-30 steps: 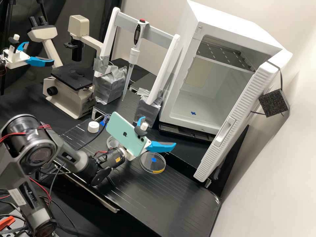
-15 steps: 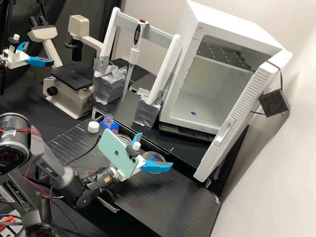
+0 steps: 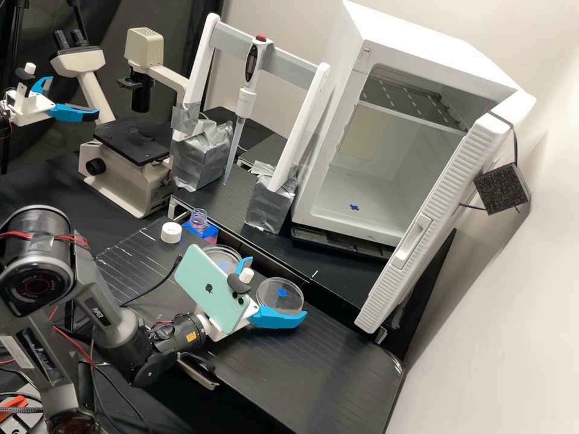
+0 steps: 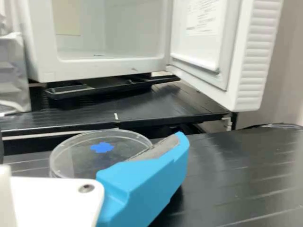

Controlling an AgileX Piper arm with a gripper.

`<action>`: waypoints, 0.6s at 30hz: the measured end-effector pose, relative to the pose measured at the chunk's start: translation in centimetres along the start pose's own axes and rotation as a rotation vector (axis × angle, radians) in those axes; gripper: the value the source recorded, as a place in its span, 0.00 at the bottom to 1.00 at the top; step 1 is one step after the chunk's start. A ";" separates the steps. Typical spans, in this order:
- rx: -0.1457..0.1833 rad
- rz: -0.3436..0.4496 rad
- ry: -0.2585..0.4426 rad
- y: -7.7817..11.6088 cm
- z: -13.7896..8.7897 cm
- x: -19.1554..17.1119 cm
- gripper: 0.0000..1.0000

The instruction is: Close the lid

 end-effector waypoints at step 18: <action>-0.025 0.016 -0.059 0.2 1.0 -0.2 1.00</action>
